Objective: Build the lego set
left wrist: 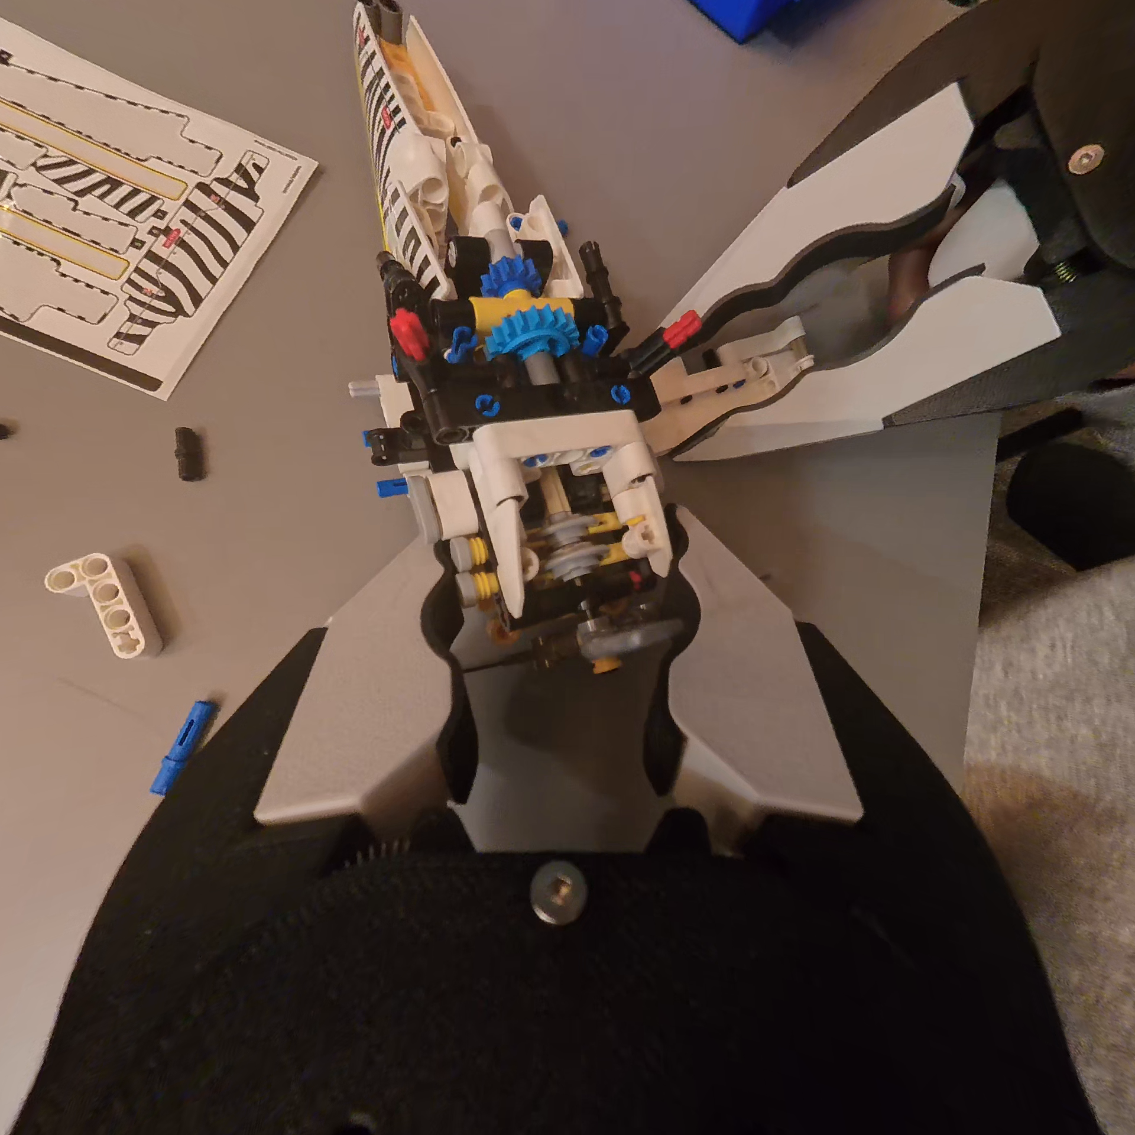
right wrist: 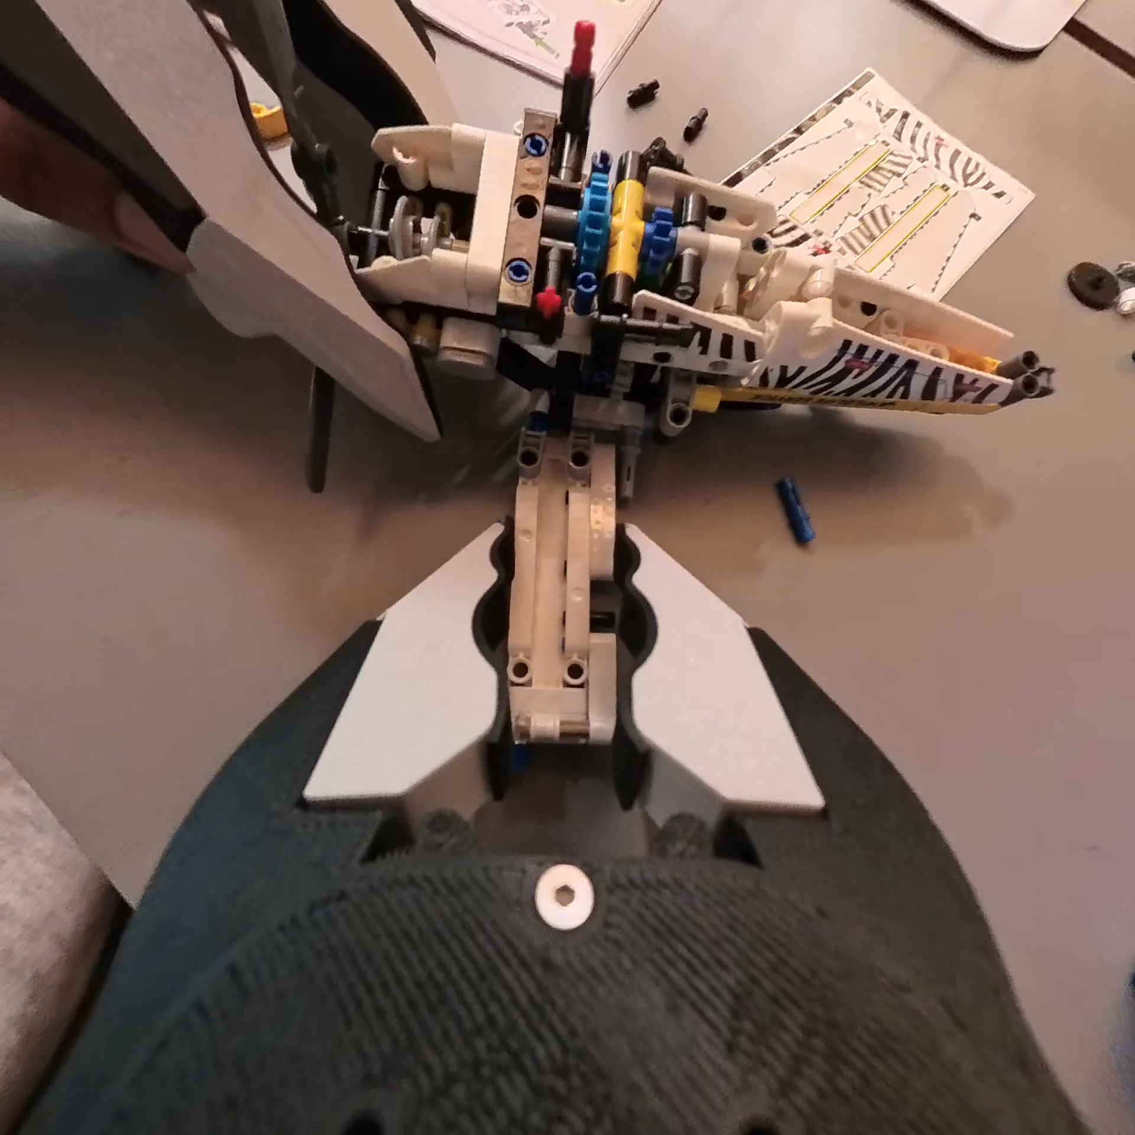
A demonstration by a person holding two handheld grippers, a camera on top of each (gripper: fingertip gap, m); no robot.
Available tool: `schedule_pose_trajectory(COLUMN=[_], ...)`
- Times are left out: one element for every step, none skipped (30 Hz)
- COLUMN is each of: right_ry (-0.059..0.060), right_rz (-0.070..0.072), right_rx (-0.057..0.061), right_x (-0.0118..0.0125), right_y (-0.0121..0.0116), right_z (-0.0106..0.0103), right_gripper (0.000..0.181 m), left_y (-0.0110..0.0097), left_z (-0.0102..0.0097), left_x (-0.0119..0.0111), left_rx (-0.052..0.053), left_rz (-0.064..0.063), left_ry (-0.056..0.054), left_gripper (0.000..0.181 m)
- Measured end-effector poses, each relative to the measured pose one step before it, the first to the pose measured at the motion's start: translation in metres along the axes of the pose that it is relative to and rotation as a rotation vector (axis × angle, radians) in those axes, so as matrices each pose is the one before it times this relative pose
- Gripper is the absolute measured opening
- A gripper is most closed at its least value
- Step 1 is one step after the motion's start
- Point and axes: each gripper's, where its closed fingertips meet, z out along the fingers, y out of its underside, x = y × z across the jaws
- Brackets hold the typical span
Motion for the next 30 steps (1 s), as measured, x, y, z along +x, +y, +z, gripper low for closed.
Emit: schedule_pose_trajectory(right_ry=[0.0038,0.0011,-0.0025,-0.0051,-0.0074,-0.01,-0.0119,-0.0127,-0.0105,-0.0056,-0.0018,-0.0001,-0.0002,-0.001,-0.0014,-0.0028,-0.0033,-0.0022,-0.0012,-0.0005,-0.0016,-0.0018,-0.0009,-0.001,-0.0007,0.0004,0.0011,0.0015,0.0009,-0.0001], right_rz=[-0.0063,-0.0023,0.0019,0.0043,0.0077,0.0119,0.0171,0.0198,0.0176,0.0137,0.0089,0.0049,0.0025,0.001,0.0007,0.0021,0.0004,-0.0014,0.0004,0.0028,0.0033,0.0,-0.0027,-0.0017,-0.0018,-0.0034,-0.0027,-0.0019,-0.0006,0.0003], right_rx=[0.0008,0.0008,0.0003,-0.0003,-0.0008,-0.0011,-0.0021,-0.003,-0.0022,-0.0012,-0.0006,-0.0004,-0.0009,-0.0012,0.0007,0.0013,-0.0003,-0.0002,0.0002,-0.0006,-0.0015,-0.0005,0.0018,0.0013,0.0002,0.0003,0.0,0.0,0.0002,0.0002], right_x=[-0.00004,0.0001,-0.00008,-0.00019,-0.00004,-0.00008,-0.00019,-0.00046,-0.00032,0.00003,0.00017,-0.00001,0.00005,0.00003,0.00001,-0.00018,-0.00007,0.00025,0.0006,0.0007,0.00039,0.00023,0.00018,0.00006,0.00001,0.00009,0.00017,0.00026,0.00038,0.00019], right_y=[-0.00016,-0.00008,-0.00005,-0.00001,0.00004,0.00011,0.00017,0.00011,0.00013,-0.00007,-0.00009,-0.00018,-0.00019,-0.00015,-0.00027,-0.00042,-0.00065,-0.00079,-0.00104,-0.00085,-0.00059,-0.00045,-0.0003,-0.00011,0.00004,0.0,-0.00009,-0.00007,-0.00008,-0.00014], right_z=[-0.00007,-0.00002,-0.00005,0.00018,0.00013,0.00028,0.00031,0.00051,0.00047,0.00022,0.00031,0.00024,0.0003,0.00013,0.00039,0.0005,0.00077,0.00106,0.00115,0.001,0.00079,0.00038,0.00033,0.00001,-0.00006,-0.00003,0.0001,0.00008,0.00007,0.00014], right_gripper=[0.031,0.031,0.031,0.031,0.031,0.031,0.031,0.031,0.031,0.031,0.031,0.031,0.031,0.031,0.031,0.031,0.031,0.031,0.031,0.031,0.031,0.031,0.031,0.031,0.031,0.031,0.031,0.031,0.031,0.031], left_y=[0.00016,0.00007,0.00011,-0.00003,0.00005,0.00003,-0.00001,0.00013,0.00025,0.00003,-0.00017,-0.00004,0.00009,0.00001,0.00015,0.0015,0.00078,0.00034,0.00064,-0.00045,-0.00059,-0.00075,-0.00034,-0.0003,0.00026,0.00021,0.00042,0.00055,0.00073,0.00151], left_z=[-0.00014,-0.00015,-0.00023,-0.00009,-0.00005,0.00001,0.00006,0.0001,0.00016,0.00004,-0.00008,-0.00001,-0.00002,0.00008,0.00004,0.00049,0.00038,0.00023,0.00023,-0.00012,-0.00026,-0.00025,0.00001,-0.0001,-0.00016,-0.00036,-0.00067,-0.00087,-0.00094,-0.0011], left_x=[0.00013,0.00016,0.00015,0.00003,0.00007,-0.00005,-0.00015,-0.00013,-0.00017,-0.00017,-0.00009,-0.00012,-0.00003,-0.00005,0.00008,0.00132,0.00012,0.00032,-0.00021,-0.00053,-0.00047,-0.00038,-0.00025,-0.00009,0.0,-0.00001,-0.00073,-0.00057,-0.00077,0.00112], left_rx=[-0.0006,-0.0008,-0.0005,-0.0012,-0.0007,-0.0012,-0.0009,-0.001,-0.0025,-0.0017,-0.0001,-0.0006,-0.0016,-0.0012,-0.0022,-0.0144,-0.0081,-0.0032,-0.0032,0.0057,0.0074,0.0057,0.0019,0.0004,-0.0012,-0.0011,-0.0044,-0.0028,-0.0022,-0.007], left_rz=[0.0008,-0.0006,-0.0015,0.0003,-0.0012,-0.0009,-0.0009,-0.0008,0.0007,-0.0016,-0.0025,-0.0018,-0.0012,0.0003,0.0019,0.011,0.0068,0.0023,-0.0005,-0.0057,-0.0081,-0.0066,-0.0045,-0.0037,0.0008,-0.002,-0.0122,-0.0124,-0.0101,-0.0089], left_ry=[0.0018,0.0044,0.0044,0.0019,0.0014,0.0002,-0.0011,-0.0017,-0.003,-0.0008,0.001,0.0006,0.0002,-0.0005,0.0006,0.0039,-0.0045,0.0016,0.0,0.0025,0.0056,0.0052,0.0041,0.0026,0.0032,0.0042,0.0008,0.0008,0.0001,0.0109], left_gripper=[0.066,0.066,0.066,0.066,0.066,0.066,0.066,0.066,0.066,0.066,0.066,0.066,0.066,0.066,0.065,0.064,0.064,0.063,0.063,0.063,0.063,0.063,0.064,0.064,0.065,0.065,0.066,0.067,0.07,0.074])
